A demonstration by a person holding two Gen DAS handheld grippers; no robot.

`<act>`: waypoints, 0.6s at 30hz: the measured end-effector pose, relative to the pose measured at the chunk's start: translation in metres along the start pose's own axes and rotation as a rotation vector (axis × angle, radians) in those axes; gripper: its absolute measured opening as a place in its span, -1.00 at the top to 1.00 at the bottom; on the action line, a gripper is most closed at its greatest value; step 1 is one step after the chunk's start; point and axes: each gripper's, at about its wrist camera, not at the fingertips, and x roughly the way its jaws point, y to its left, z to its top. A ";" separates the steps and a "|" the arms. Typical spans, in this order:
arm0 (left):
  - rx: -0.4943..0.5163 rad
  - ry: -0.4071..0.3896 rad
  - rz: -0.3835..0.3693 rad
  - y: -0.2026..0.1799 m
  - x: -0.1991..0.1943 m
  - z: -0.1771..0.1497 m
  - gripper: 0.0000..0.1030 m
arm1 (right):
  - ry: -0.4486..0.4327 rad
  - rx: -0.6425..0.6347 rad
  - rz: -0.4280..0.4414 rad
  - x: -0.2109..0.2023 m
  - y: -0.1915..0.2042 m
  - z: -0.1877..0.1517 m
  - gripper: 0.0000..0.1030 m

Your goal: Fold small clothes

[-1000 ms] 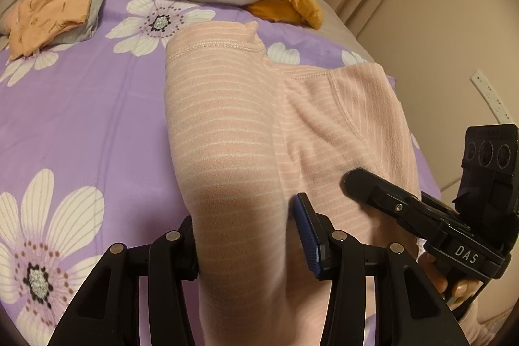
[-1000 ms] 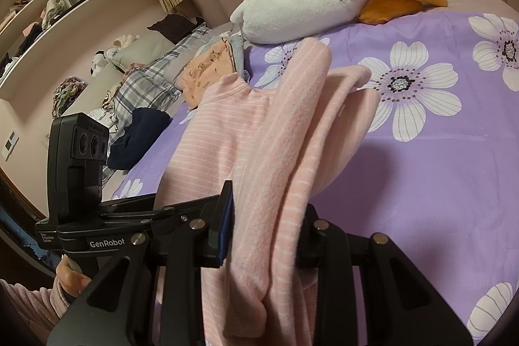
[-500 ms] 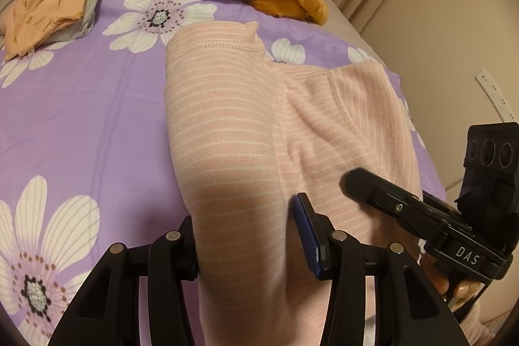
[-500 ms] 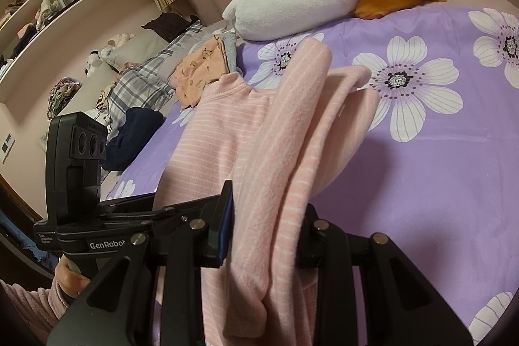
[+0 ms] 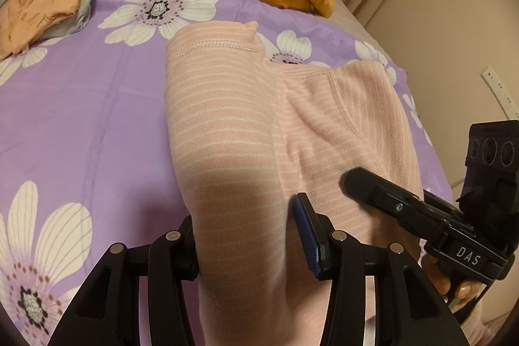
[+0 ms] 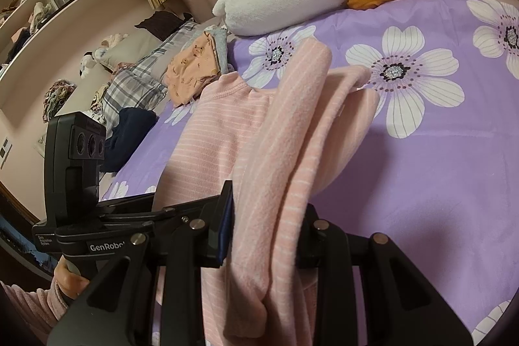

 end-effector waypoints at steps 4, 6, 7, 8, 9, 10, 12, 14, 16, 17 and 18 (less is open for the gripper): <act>-0.002 0.010 0.004 0.002 0.007 0.002 0.09 | 0.007 0.008 -0.004 0.005 -0.004 -0.001 0.42; -0.003 0.015 0.006 0.003 0.010 0.002 0.09 | 0.011 0.011 -0.007 0.007 -0.006 -0.001 0.42; -0.003 0.017 0.008 0.003 0.011 0.002 0.09 | 0.013 0.013 -0.007 0.008 -0.007 -0.001 0.42; -0.003 0.018 0.009 0.003 0.013 0.002 0.09 | 0.015 0.014 -0.008 0.009 -0.008 -0.001 0.42; -0.004 0.020 0.010 0.003 0.014 0.002 0.09 | 0.016 0.016 -0.009 0.011 -0.009 0.000 0.42; -0.004 0.022 0.012 0.003 0.016 0.003 0.09 | 0.018 0.018 -0.010 0.012 -0.010 -0.001 0.42; -0.005 0.025 0.014 0.003 0.018 0.003 0.09 | 0.021 0.021 -0.011 0.014 -0.012 0.000 0.42; -0.005 0.029 0.016 0.004 0.021 0.003 0.09 | 0.024 0.025 -0.012 0.016 -0.014 -0.001 0.42; -0.007 0.033 0.017 0.005 0.023 0.003 0.09 | 0.027 0.028 -0.013 0.018 -0.015 -0.001 0.42; -0.007 0.035 0.017 0.005 0.025 0.003 0.09 | 0.029 0.029 -0.013 0.020 -0.016 -0.001 0.42; -0.008 0.037 0.018 0.006 0.026 0.003 0.09 | 0.030 0.031 -0.013 0.021 -0.017 -0.002 0.42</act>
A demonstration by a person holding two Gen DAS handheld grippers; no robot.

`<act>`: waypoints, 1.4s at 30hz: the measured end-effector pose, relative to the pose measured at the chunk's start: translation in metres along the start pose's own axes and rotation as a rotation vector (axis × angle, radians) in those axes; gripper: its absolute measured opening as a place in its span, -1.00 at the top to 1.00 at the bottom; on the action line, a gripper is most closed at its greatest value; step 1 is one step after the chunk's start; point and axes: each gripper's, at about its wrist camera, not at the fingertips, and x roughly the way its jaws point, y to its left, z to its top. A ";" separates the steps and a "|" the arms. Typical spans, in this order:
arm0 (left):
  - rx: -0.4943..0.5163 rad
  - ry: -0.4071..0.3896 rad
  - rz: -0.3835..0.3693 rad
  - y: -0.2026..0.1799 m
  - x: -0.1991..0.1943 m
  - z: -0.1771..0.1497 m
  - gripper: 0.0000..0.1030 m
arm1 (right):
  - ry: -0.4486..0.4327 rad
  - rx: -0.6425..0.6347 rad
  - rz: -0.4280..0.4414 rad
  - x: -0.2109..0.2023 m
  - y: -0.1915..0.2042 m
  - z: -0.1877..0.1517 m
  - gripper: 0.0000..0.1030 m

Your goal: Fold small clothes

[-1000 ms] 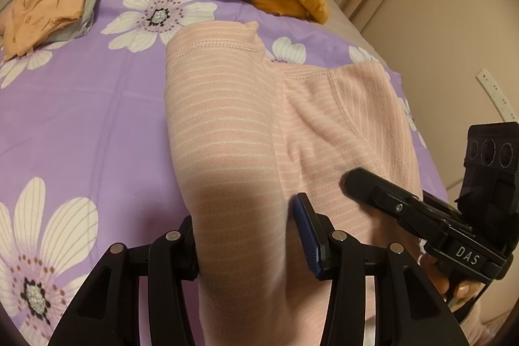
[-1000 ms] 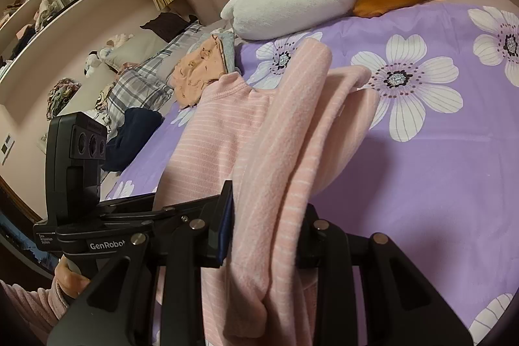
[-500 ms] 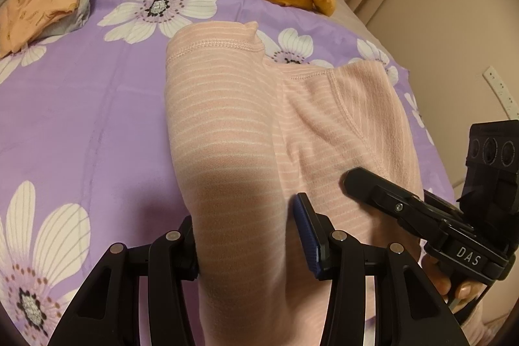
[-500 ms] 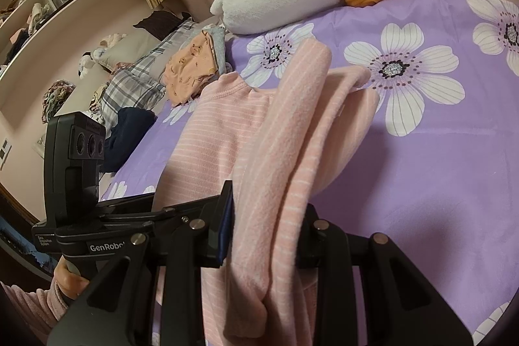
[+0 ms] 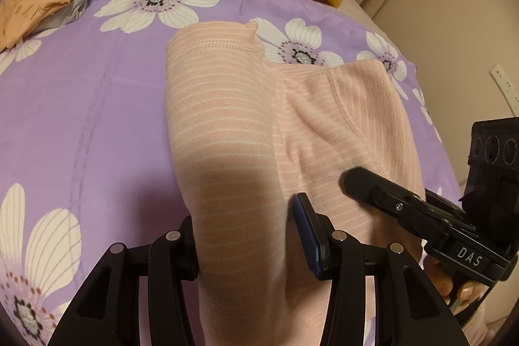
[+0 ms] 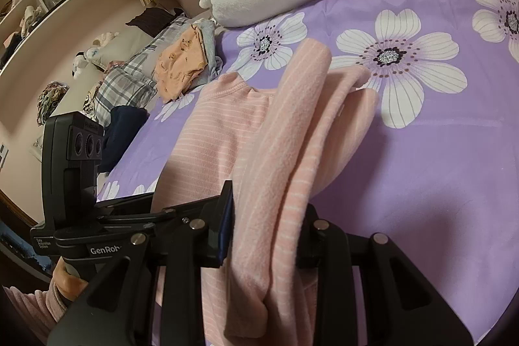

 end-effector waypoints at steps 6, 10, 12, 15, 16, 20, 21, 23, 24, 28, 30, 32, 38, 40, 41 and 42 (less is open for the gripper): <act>-0.001 0.009 0.004 0.000 0.004 0.000 0.09 | 0.012 0.009 -0.001 0.004 -0.004 0.000 0.42; -0.003 0.013 0.005 0.001 0.007 0.002 0.09 | 0.016 0.012 -0.003 0.007 -0.005 -0.001 0.42; -0.004 0.015 0.007 0.001 0.008 0.002 0.09 | 0.018 0.015 -0.003 0.008 -0.005 0.000 0.42; -0.004 0.019 0.009 0.002 0.009 0.002 0.09 | 0.021 0.018 -0.004 0.009 -0.005 0.000 0.42; -0.005 0.021 0.010 0.002 0.010 0.002 0.09 | 0.022 0.019 -0.004 0.010 -0.006 0.000 0.42; -0.005 0.025 0.013 0.001 0.012 0.002 0.09 | 0.025 0.023 -0.006 0.012 -0.007 -0.001 0.42; -0.005 0.026 0.014 0.001 0.012 0.002 0.09 | 0.027 0.024 -0.007 0.012 -0.008 -0.001 0.42; -0.005 0.028 0.016 0.001 0.014 0.002 0.09 | 0.028 0.026 -0.008 0.013 -0.009 -0.001 0.42; -0.004 0.030 0.017 0.001 0.014 0.002 0.09 | 0.029 0.026 -0.008 0.014 -0.010 -0.001 0.42; -0.004 0.032 0.020 0.000 0.016 0.001 0.09 | 0.032 0.029 -0.009 0.015 -0.012 -0.001 0.42; -0.004 0.034 0.022 0.000 0.017 0.001 0.09 | 0.034 0.030 -0.010 0.016 -0.012 -0.001 0.42; -0.004 0.036 0.024 0.001 0.017 0.001 0.09 | 0.037 0.031 -0.011 0.017 -0.013 0.000 0.42; 0.000 0.041 0.029 0.000 0.019 0.002 0.09 | 0.043 0.030 -0.016 0.020 -0.015 0.000 0.42; 0.001 0.042 0.030 0.000 0.020 0.002 0.09 | 0.044 0.030 -0.017 0.020 -0.016 -0.001 0.42; 0.001 0.042 0.031 0.000 0.020 0.002 0.09 | 0.044 0.031 -0.016 0.021 -0.016 0.000 0.42; 0.002 0.042 0.031 0.000 0.020 0.002 0.09 | 0.044 0.031 -0.016 0.021 -0.016 0.000 0.42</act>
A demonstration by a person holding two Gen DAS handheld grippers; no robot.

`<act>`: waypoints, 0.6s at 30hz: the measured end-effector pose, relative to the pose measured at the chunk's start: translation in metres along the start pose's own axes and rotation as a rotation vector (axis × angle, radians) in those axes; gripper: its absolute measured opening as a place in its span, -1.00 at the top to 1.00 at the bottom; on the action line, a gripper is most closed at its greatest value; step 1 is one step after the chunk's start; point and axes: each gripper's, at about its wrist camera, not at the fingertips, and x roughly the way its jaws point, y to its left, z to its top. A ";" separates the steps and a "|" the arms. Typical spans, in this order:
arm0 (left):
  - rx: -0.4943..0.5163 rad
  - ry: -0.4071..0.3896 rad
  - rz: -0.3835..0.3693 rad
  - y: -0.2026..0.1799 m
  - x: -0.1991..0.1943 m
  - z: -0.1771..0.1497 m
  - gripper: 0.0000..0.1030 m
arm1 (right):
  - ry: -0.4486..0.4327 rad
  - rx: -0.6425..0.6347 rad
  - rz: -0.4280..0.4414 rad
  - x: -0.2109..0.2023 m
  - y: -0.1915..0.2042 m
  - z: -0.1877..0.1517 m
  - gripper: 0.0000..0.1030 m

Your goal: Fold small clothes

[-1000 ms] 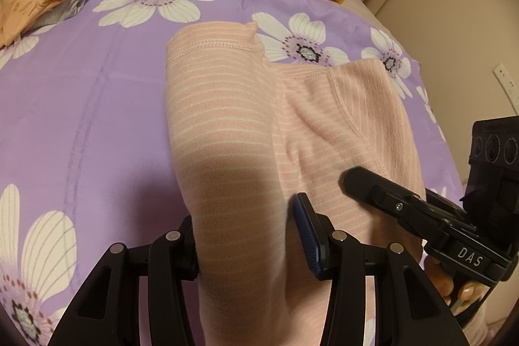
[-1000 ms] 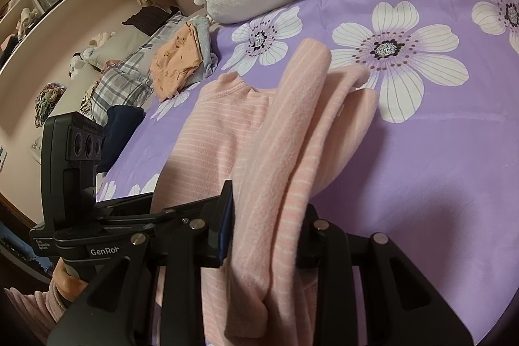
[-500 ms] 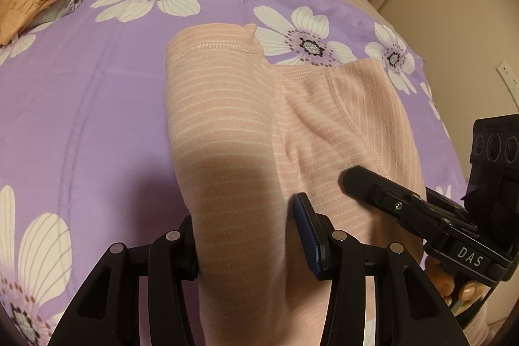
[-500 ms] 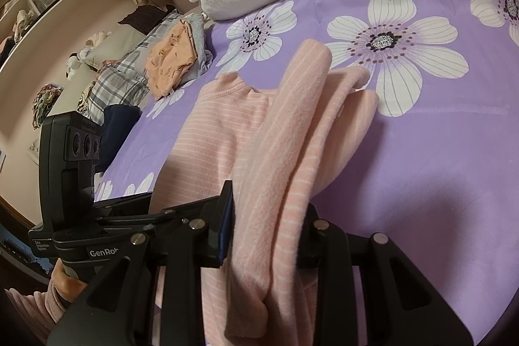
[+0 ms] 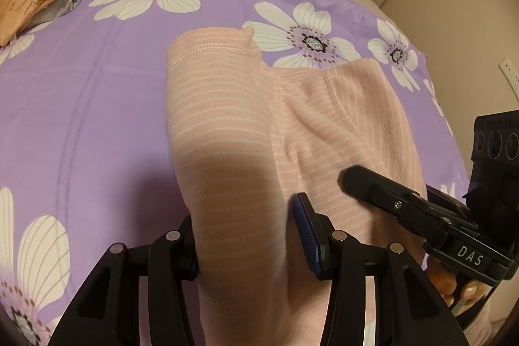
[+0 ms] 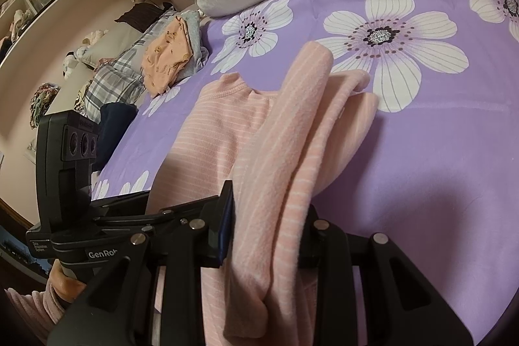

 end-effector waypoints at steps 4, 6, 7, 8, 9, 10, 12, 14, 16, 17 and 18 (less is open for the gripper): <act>0.001 0.000 0.003 -0.001 0.000 0.000 0.09 | 0.001 0.000 -0.001 0.001 0.000 0.000 0.42; 0.002 0.000 0.004 -0.001 0.000 0.000 0.09 | 0.003 0.002 -0.002 0.002 -0.001 0.000 0.42; 0.004 0.000 0.006 -0.001 0.001 -0.001 0.09 | 0.003 0.002 -0.002 0.002 -0.001 0.000 0.42; 0.005 0.000 0.007 -0.001 0.001 0.000 0.09 | 0.003 0.002 -0.002 0.002 -0.001 0.000 0.42; 0.006 0.000 0.009 -0.001 0.002 0.000 0.09 | 0.004 0.002 -0.002 0.002 -0.001 0.000 0.42; 0.008 -0.001 0.012 -0.001 0.002 -0.001 0.09 | 0.004 0.003 -0.002 0.003 -0.002 0.000 0.42; 0.012 0.000 0.015 -0.001 0.003 0.000 0.09 | 0.004 0.004 -0.002 0.004 -0.002 0.000 0.42; 0.012 0.000 0.016 -0.001 0.003 0.000 0.09 | 0.005 0.005 -0.002 0.004 -0.002 0.000 0.42; 0.012 0.000 0.016 -0.001 0.003 0.000 0.09 | 0.006 0.010 -0.002 0.005 -0.004 -0.001 0.42; 0.012 0.000 0.016 -0.001 0.003 -0.001 0.09 | 0.006 0.013 -0.002 0.006 -0.005 -0.001 0.42; 0.012 0.000 0.017 -0.001 0.003 0.000 0.09 | 0.007 0.016 -0.003 0.007 -0.005 -0.002 0.42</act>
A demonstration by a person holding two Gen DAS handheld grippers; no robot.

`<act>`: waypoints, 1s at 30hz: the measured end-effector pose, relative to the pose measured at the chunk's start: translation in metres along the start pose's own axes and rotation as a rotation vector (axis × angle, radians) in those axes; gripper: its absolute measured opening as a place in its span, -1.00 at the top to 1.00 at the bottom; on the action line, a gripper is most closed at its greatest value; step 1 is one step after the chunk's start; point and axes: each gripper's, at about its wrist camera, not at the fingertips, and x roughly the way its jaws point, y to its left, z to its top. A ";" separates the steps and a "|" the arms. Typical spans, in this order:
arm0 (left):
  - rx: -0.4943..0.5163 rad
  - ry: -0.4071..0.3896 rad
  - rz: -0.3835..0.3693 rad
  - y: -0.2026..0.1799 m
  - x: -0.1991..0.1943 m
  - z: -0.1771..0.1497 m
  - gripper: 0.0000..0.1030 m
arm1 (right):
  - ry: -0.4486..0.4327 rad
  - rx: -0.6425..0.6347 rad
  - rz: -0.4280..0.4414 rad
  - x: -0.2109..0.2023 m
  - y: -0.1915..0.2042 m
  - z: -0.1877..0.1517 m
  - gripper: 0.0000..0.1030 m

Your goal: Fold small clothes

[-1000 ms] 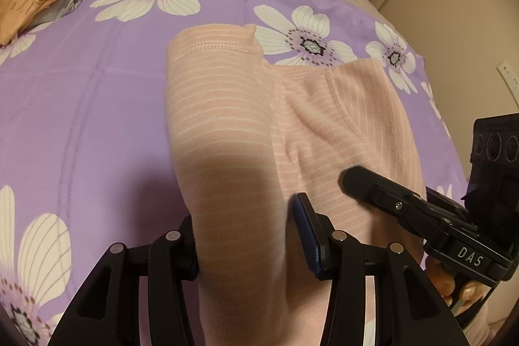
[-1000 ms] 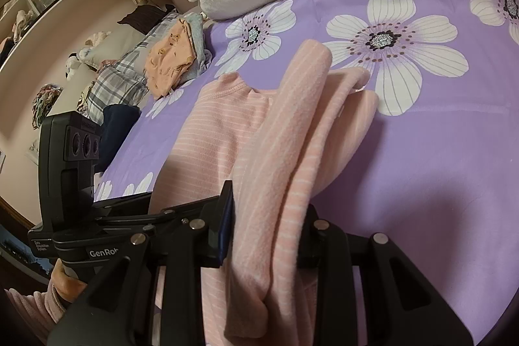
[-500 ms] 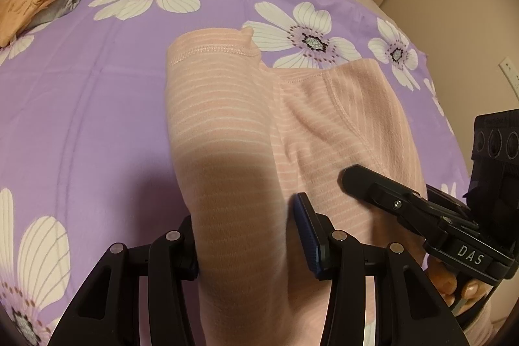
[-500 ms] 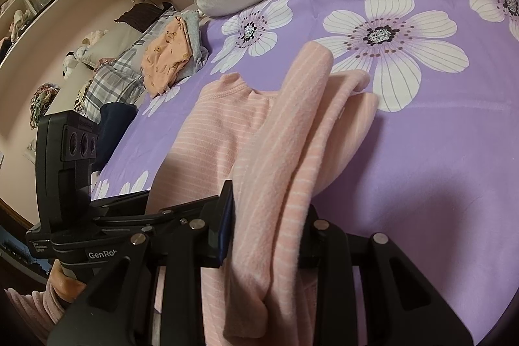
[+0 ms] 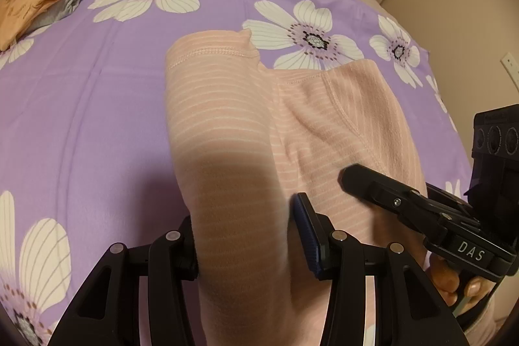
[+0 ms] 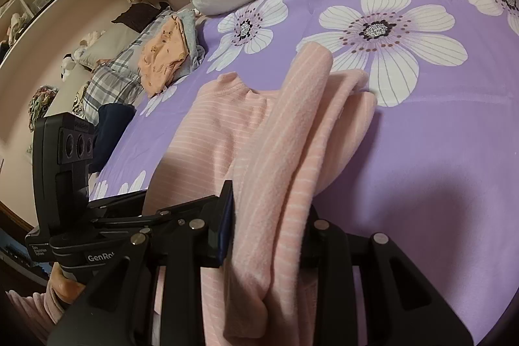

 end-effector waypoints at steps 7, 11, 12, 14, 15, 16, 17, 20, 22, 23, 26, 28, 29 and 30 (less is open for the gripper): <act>0.000 -0.001 0.002 -0.001 0.000 0.000 0.09 | 0.003 0.014 -0.001 0.001 -0.003 -0.001 0.41; 0.001 -0.002 0.003 -0.001 0.001 0.000 0.09 | 0.007 0.025 -0.002 0.002 -0.005 -0.001 0.40; 0.001 -0.001 0.003 -0.001 0.000 0.000 0.09 | 0.008 0.027 -0.001 0.002 -0.006 -0.001 0.40; 0.002 -0.001 0.004 -0.001 0.001 0.000 0.09 | 0.009 0.032 -0.001 0.002 -0.007 -0.001 0.40; 0.003 -0.001 0.005 -0.001 0.001 0.000 0.09 | 0.010 0.033 -0.001 0.002 -0.008 -0.001 0.39; 0.001 -0.001 0.005 -0.002 0.001 0.000 0.09 | 0.011 0.035 -0.002 0.002 -0.009 -0.001 0.39; 0.000 -0.002 0.005 -0.002 0.001 0.000 0.09 | 0.012 0.037 -0.002 0.003 -0.009 -0.001 0.39; 0.004 0.000 0.008 -0.002 0.000 0.000 0.09 | 0.015 0.042 -0.002 0.003 -0.010 0.000 0.38; 0.003 0.000 0.008 -0.003 0.000 -0.001 0.09 | 0.016 0.046 -0.003 0.003 -0.011 -0.001 0.37; 0.003 -0.001 0.008 -0.002 0.000 -0.001 0.09 | 0.017 0.047 -0.002 0.003 -0.011 -0.001 0.37; 0.003 -0.001 0.008 -0.003 0.000 -0.001 0.09 | 0.019 0.051 -0.003 0.004 -0.013 -0.001 0.37; 0.005 -0.001 0.009 -0.002 0.000 -0.001 0.09 | 0.020 0.054 -0.003 0.005 -0.014 0.000 0.36; 0.006 -0.001 0.010 -0.002 0.000 -0.001 0.09 | 0.021 0.055 -0.003 0.005 -0.014 0.000 0.36; 0.006 -0.002 0.010 -0.001 0.001 -0.001 0.09 | 0.021 0.055 -0.003 0.005 -0.014 0.000 0.35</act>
